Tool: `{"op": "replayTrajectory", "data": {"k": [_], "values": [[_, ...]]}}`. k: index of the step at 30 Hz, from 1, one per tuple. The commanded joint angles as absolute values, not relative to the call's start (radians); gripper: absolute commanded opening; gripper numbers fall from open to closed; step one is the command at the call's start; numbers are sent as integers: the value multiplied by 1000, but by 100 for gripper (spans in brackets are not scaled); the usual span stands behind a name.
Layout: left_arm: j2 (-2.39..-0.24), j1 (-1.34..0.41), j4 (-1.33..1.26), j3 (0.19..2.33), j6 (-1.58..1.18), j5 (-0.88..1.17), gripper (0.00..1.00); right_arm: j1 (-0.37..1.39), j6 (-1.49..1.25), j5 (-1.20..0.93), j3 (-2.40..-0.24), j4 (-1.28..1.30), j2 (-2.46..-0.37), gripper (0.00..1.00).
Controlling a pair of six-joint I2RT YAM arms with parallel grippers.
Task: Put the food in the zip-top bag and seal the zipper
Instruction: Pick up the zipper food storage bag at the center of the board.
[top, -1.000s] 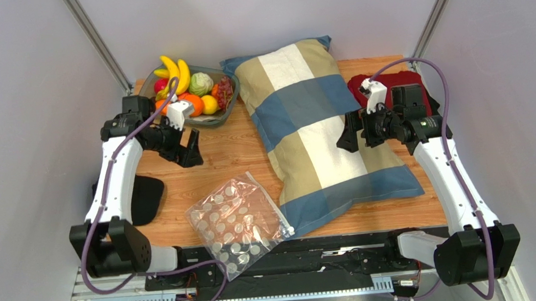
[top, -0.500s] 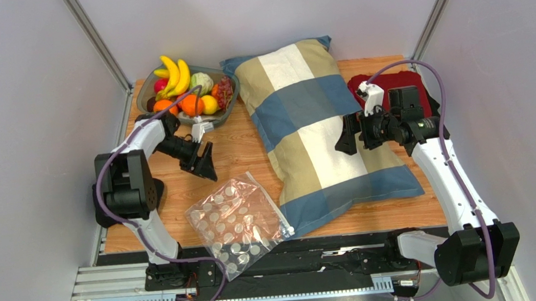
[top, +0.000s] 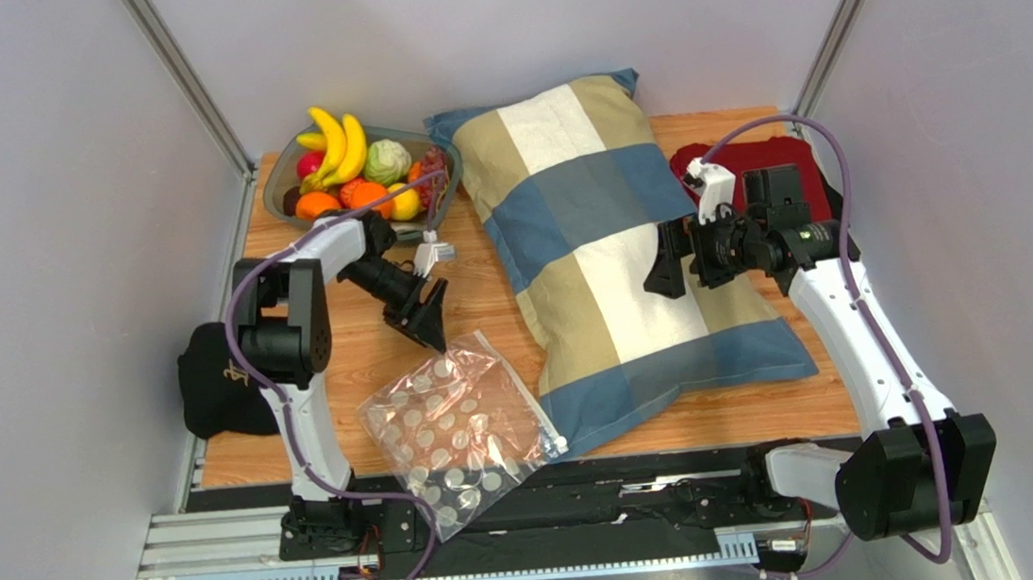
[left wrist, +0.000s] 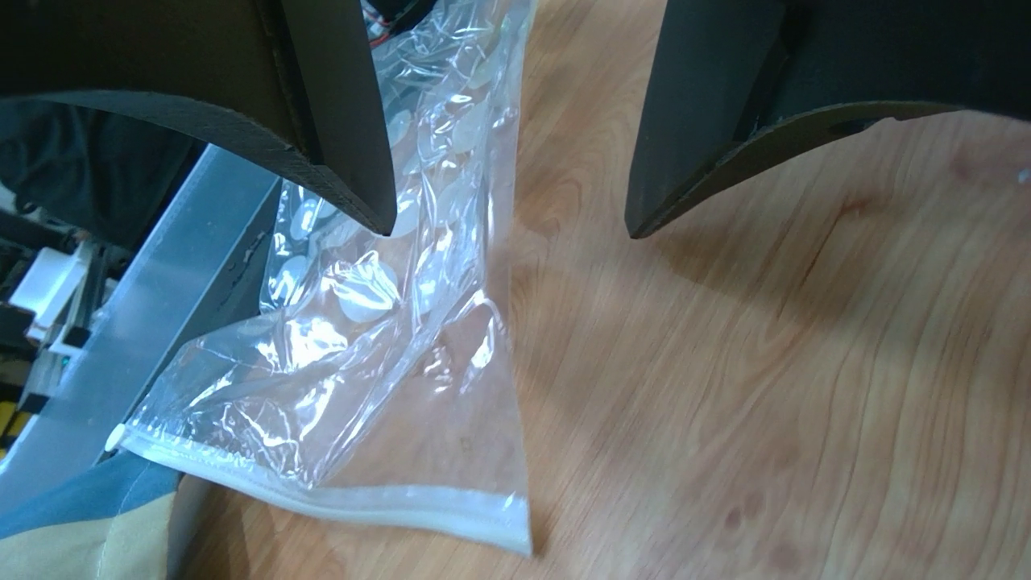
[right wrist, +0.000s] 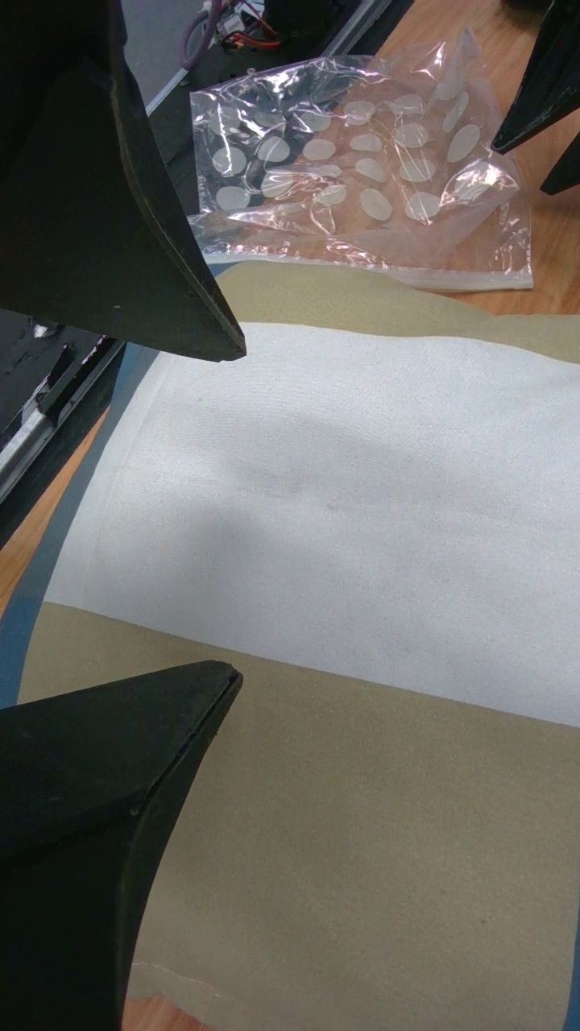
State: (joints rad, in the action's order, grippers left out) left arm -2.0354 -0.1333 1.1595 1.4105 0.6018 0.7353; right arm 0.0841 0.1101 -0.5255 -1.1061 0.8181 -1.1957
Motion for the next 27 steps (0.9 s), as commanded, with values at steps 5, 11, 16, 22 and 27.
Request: {"op": "replayTrajectory", "data": {"k": [5, 11, 16, 22, 27], "values": [[-2059, -244, 1210, 1465, 637, 742, 70, 91, 123, -525, -1161, 815, -1196, 100], [-2072, -301, 1195, 1451, 606, 724, 63, 92, 124, -534, -1183, 830, -1197, 100], [-1973, -333, 1175, 1436, 600, 761, 20, 92, 146, -586, -1206, 838, -1206, 100], [-1653, -333, 1192, 1442, 655, 908, 0, 91, 213, -730, -1259, 879, -1215, 100], [-1445, -336, 1224, 1456, 779, 1035, 0, 97, 253, -941, -1238, 812, -1146, 100]]}}
